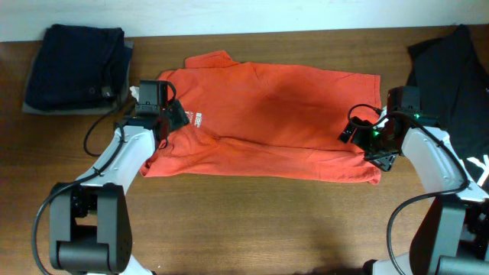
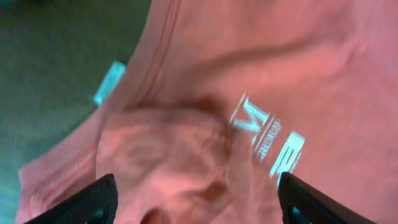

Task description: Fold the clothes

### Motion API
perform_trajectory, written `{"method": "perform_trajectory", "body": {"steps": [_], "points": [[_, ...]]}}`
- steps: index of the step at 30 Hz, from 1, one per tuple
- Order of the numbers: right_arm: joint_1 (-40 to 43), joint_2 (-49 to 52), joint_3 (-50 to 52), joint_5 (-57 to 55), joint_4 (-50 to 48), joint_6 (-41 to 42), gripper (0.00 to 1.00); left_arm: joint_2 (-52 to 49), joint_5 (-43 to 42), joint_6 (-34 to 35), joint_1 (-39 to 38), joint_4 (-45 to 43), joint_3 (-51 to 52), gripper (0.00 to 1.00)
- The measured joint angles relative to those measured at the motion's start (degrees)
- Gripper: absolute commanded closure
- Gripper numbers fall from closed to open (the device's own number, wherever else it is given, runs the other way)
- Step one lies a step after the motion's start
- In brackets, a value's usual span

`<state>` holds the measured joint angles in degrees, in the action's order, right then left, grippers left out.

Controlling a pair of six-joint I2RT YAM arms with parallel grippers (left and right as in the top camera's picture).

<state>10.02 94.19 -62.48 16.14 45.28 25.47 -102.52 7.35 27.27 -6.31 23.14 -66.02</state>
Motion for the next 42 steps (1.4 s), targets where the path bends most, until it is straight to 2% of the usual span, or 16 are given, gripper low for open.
{"method": "perform_trajectory", "body": {"steps": [5,12,24,37,42], "points": [[0.0,0.0,0.0,1.1,2.4,0.2,0.0,0.2,-4.2,-2.4,0.0,5.6,-1.9,0.18],[-0.1,0.0,0.2,-1.2,4.4,4.8,0.03,0.5,-8.1,-4.0,-0.2,11.1,-2.3,0.17],[-0.1,0.0,6.7,-2.2,-3.7,8.9,0.03,0.5,-8.9,-4.1,-0.2,11.4,-2.3,0.13],[-0.1,4.1,6.8,-2.4,-7.3,9.0,0.04,0.5,-8.9,-4.2,-0.2,11.4,-2.3,0.13],[-0.1,4.7,6.8,-2.6,-10.0,9.1,0.07,0.5,-8.9,-4.2,-0.2,11.4,-2.3,0.13]]}}
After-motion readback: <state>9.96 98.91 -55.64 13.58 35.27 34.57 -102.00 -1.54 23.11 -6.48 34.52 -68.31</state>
